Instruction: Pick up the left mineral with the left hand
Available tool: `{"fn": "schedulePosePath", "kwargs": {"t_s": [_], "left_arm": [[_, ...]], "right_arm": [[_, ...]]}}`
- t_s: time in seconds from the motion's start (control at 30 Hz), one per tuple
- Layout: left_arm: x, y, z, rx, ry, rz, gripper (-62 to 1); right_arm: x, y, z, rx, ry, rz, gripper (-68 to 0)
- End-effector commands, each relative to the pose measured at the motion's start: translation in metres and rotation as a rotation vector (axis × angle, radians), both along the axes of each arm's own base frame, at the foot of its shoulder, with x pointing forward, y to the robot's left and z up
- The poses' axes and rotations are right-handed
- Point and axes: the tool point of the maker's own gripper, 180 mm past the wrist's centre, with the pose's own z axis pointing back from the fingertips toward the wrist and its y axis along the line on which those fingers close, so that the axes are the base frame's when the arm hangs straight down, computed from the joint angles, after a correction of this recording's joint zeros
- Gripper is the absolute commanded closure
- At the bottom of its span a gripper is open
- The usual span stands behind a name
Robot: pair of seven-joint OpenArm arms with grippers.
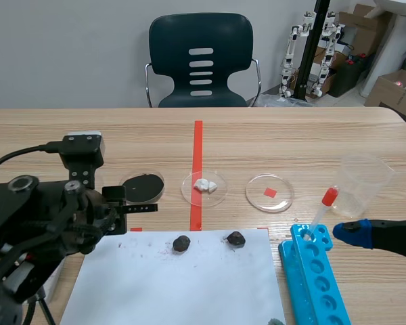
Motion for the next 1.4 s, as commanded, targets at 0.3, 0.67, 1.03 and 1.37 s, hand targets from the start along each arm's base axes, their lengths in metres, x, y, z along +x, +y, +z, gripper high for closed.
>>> {"fn": "schedulePosePath", "kwargs": {"t_s": [0.3,0.67,1.03,1.37], "left_arm": [[-0.008,-0.007,0.082,0.073,-0.472,-0.291,-6.6],[-0.071,-0.040,0.132,0.014,-0.687,-0.584,-6.6],[-0.122,-0.054,0.130,0.022,-0.666,-0.693,-6.6],[-0.125,-0.051,0.126,0.034,-0.647,-0.694,-6.6]], "right_arm": [[0.003,0.000,0.007,0.017,-0.023,0.001,-67.9],[0.003,0.000,0.007,0.017,-0.023,0.001,-67.9],[0.003,0.000,0.007,0.017,-0.023,0.001,-67.9],[0.003,0.000,0.007,0.017,-0.023,0.001,-67.9]]}}
